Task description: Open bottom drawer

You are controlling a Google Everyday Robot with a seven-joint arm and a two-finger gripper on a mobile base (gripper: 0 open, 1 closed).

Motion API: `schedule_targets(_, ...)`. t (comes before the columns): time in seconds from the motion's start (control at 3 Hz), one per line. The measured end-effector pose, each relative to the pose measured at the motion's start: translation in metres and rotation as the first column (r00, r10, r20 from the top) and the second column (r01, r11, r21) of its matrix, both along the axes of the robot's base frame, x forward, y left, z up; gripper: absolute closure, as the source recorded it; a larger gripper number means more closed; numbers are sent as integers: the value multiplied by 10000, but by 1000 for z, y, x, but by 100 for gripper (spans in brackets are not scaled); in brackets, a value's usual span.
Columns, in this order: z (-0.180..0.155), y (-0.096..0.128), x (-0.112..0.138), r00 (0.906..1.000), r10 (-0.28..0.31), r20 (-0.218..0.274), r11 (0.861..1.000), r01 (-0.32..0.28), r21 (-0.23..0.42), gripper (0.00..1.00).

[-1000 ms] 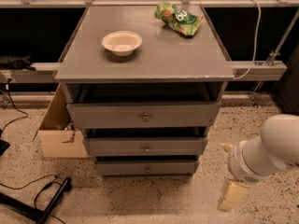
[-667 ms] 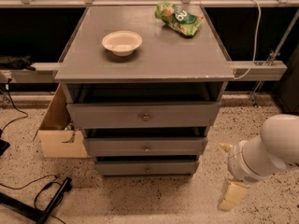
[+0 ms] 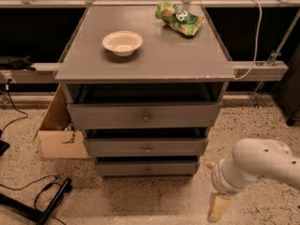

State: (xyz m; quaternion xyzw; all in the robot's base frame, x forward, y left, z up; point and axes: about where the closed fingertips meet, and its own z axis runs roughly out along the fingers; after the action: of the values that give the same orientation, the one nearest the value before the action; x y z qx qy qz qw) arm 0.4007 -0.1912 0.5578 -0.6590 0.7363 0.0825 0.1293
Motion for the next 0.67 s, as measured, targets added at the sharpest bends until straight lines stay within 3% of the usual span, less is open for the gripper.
schedule_targets(0.67, -114, -4, 8, 9949, 608, -801, 9981, -607, 32, 0)
